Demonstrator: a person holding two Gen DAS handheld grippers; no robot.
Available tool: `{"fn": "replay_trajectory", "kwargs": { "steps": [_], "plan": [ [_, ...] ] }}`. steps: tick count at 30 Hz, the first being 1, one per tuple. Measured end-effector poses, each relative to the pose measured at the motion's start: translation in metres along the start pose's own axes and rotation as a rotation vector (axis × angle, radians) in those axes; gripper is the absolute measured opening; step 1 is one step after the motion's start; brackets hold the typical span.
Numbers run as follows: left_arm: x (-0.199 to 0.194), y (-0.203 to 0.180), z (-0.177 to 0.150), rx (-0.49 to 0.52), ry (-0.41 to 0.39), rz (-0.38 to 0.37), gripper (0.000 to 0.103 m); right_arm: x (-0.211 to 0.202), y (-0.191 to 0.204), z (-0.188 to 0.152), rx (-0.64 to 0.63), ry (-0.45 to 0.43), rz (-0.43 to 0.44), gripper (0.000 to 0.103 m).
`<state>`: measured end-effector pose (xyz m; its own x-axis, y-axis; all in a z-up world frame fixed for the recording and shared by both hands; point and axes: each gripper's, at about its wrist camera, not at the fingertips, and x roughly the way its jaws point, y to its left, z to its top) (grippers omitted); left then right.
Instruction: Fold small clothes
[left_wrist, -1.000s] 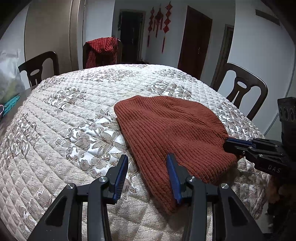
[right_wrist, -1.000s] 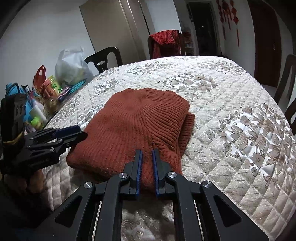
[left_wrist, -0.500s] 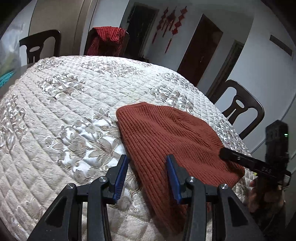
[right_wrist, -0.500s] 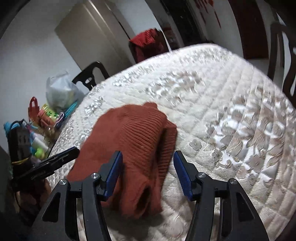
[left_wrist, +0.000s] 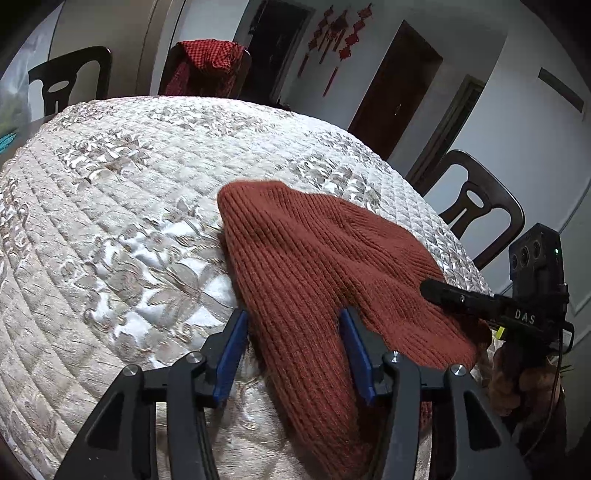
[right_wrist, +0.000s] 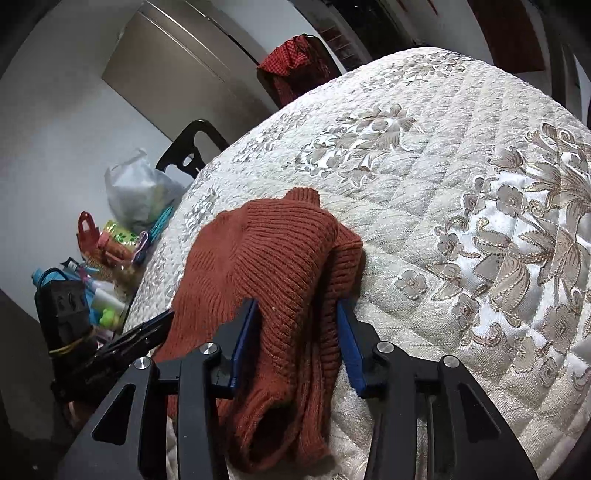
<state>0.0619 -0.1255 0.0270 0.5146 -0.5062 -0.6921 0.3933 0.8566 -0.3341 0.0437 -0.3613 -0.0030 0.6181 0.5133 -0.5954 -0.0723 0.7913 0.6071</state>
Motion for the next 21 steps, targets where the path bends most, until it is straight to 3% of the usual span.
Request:
{"fn": "replay_trajectory", "kwargs": {
  "steps": [4, 10, 15, 21],
  "plan": [
    [0.006, -0.006, 0.003, 0.019, 0.014, 0.012, 0.057, 0.001, -0.004, 0.002, 0.017, -0.002, 0.013, 0.032],
    [0.001, -0.021, 0.004, 0.101, -0.004, 0.067, 0.044, -0.004, 0.004, 0.003, 0.006, -0.015, -0.005, 0.024],
    [-0.01, -0.019, 0.009, 0.1, -0.028, 0.059, 0.033, -0.012, 0.014, 0.004, -0.011, -0.037, 0.0, 0.023],
    [-0.028, -0.023, 0.013, 0.137, -0.072, 0.062, 0.031, -0.016, 0.036, 0.005, -0.056, -0.048, 0.026, 0.023]
  ]
}}
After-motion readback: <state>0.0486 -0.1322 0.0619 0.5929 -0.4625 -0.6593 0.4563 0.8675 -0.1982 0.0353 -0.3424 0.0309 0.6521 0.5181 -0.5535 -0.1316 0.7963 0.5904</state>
